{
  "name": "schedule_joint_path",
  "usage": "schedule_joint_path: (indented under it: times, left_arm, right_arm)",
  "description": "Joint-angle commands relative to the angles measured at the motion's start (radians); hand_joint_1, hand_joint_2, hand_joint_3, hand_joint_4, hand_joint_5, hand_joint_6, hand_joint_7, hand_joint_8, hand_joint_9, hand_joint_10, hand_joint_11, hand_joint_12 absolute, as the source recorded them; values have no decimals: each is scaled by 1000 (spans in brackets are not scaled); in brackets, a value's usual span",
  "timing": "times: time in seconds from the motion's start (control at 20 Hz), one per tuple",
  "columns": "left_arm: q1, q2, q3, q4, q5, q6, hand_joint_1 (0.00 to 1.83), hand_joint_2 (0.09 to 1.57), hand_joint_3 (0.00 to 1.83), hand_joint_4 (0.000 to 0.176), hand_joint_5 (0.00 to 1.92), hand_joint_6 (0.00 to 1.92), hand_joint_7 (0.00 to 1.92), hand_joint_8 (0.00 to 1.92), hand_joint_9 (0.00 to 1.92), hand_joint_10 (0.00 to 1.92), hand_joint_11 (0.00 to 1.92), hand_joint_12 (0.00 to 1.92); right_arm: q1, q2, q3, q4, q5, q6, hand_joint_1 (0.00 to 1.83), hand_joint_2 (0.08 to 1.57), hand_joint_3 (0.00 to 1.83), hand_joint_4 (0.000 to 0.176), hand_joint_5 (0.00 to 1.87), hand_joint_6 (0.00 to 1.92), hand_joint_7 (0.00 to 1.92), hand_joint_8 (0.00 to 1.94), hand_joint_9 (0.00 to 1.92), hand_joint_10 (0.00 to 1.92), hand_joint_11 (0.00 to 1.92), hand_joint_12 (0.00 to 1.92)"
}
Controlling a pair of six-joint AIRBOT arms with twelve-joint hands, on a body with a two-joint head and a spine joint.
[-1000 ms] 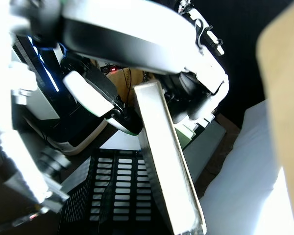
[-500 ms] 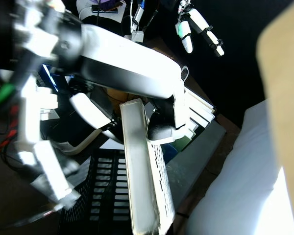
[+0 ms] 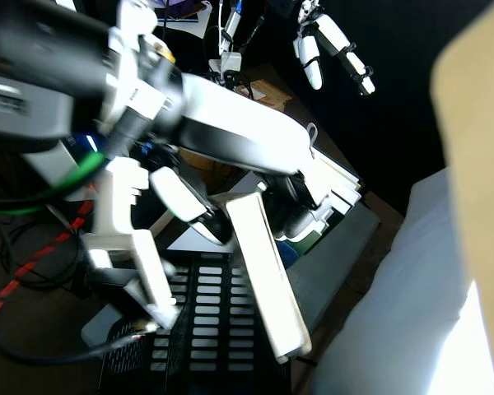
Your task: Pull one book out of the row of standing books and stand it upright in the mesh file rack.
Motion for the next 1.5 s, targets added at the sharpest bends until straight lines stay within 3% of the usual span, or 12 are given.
schedule_joint_path:
  times: [0.0,0.1,0.2,0.35,0.4,0.75,0.95,1.05,1.1,1.2,1.25,1.45]
  left_arm:
    - [0,-3,5,-18,-119,-6,571,1321,0,0,107,3,18,2,22,4,0,681]
    - [0,-6,7,-18,-120,-8,582,1319,0,4,108,1,27,4,27,5,0,698]
    - [1,-7,7,-18,-120,-8,579,1318,0,3,107,0,27,1,20,1,0,658]
    - [3,-10,9,-19,-120,-9,556,1326,1,3,98,0,23,1,19,1,0,621]
    - [4,-11,9,-20,-122,-9,563,1325,0,6,97,0,22,1,22,2,0,613]
    - [6,-16,12,-23,-126,-12,545,1328,0,11,85,2,16,0,6,1,0,496]
    - [7,-19,14,-24,-126,-12,560,1323,0,0,98,3,22,1,8,1,0,439]
    - [7,-22,16,-25,-125,-14,575,1326,0,0,98,3,15,3,2,1,0,375]
    - [7,-23,16,-25,-125,-15,559,1328,0,0,97,1,17,3,4,1,0,372]
    - [7,-23,16,-25,-125,-14,539,1331,0,3,94,0,21,1,9,2,0,409]
    - [7,-24,17,-26,-125,-14,539,1330,0,1,96,0,27,1,17,4,0,459]
    - [8,-28,21,-26,-125,-18,528,1328,0,2,96,1,26,2,22,3,0,502]
  right_arm:
    - [5,7,7,-19,-105,-12,1281,1366,21,0,410,1547,510,1815,614,1870,819,1905]
    - [-8,-6,16,-31,-113,-12,1286,1377,22,0,372,1549,509,1851,628,1919,1119,1920]
    - [-23,-26,32,-44,-115,-12,1171,961,856,0,567,1707,719,1935,1029,1921,1309,1921]
    - [-44,-45,52,-67,-117,3,967,1349,141,0,490,1728,1145,1941,1427,1921,1534,1921]
    - [-49,-49,55,-70,-117,4,1093,1333,97,0,508,1661,702,1768,1262,1921,1359,1921]
    - [-78,-57,59,-74,-119,7,1123,1357,27,0,523,1606,591,1762,1106,1921,1261,1921]
    - [-94,-66,66,-74,-118,7,979,1463,16,0,487,1845,350,1904,143,1892,97,1921]
    - [-102,-69,69,-78,-119,7,1042,1412,0,0,579,1699,434,1816,191,1919,17,1921]
    - [-105,-71,70,-80,-119,7,1293,1330,0,0,635,1228,611,1713,492,1919,443,1921]
    - [-111,-77,80,-83,-120,7,985,1455,13,0,420,1860,429,1807,24,1919,17,1921]
    - [-114,-81,85,-83,-122,8,1037,1450,4,0,268,1909,586,1612,362,1659,386,1807]
    - [-130,-99,114,-139,-134,58,1167,1254,0,0,709,1260,796,1466,646,1516,657,1921]
